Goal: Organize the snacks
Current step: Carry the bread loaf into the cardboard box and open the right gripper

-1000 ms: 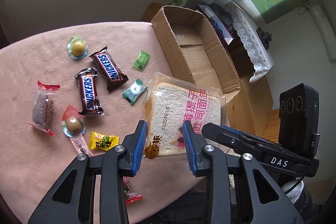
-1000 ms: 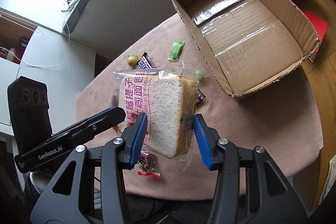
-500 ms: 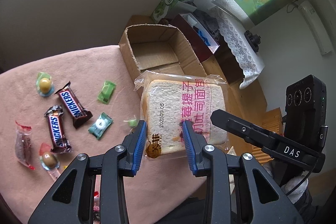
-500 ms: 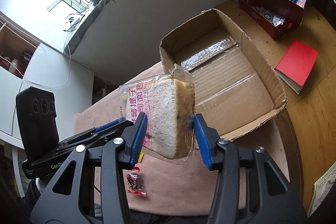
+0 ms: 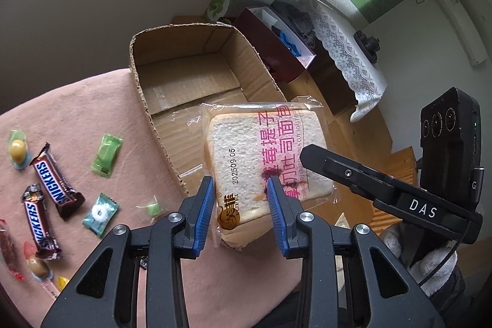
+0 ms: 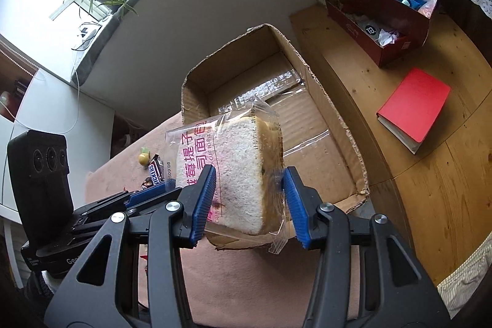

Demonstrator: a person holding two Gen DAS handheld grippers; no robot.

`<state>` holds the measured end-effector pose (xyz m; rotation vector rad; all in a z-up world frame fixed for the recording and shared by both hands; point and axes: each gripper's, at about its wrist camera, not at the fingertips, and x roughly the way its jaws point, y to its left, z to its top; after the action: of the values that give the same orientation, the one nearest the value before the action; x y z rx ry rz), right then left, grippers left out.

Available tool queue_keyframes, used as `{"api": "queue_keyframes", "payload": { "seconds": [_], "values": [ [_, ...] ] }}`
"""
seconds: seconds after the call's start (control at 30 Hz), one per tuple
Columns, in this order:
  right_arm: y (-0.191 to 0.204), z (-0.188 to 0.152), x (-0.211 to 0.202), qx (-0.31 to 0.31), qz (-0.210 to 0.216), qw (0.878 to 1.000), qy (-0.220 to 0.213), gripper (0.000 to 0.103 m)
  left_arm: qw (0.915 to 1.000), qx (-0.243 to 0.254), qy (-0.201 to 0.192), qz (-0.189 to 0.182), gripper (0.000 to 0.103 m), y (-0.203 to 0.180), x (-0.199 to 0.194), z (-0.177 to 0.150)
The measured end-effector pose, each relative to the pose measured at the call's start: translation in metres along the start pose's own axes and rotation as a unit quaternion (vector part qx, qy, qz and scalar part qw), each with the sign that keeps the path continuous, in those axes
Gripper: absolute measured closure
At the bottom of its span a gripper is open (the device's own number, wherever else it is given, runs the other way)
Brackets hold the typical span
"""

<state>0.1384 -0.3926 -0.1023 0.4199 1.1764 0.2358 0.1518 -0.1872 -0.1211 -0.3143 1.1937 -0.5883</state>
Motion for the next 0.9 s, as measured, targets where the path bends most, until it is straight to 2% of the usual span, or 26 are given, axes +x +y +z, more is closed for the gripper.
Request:
{"api": "queue_keyframes", "payload": {
  "seconds": [0.5,0.9],
  "values": [
    [-0.026,0.004,0.015,0.016,-0.031,0.999,0.009,0.053,0.9999,0.004,0.011,0.002,0.071,-0.003,0.015,-0.002],
    [-0.007,-0.007,0.002,0.003,-0.040,0.999,-0.003,0.053,1.0000,0.007,0.000,0.000,0.071,-0.002,-0.003,-0.005]
  ]
}}
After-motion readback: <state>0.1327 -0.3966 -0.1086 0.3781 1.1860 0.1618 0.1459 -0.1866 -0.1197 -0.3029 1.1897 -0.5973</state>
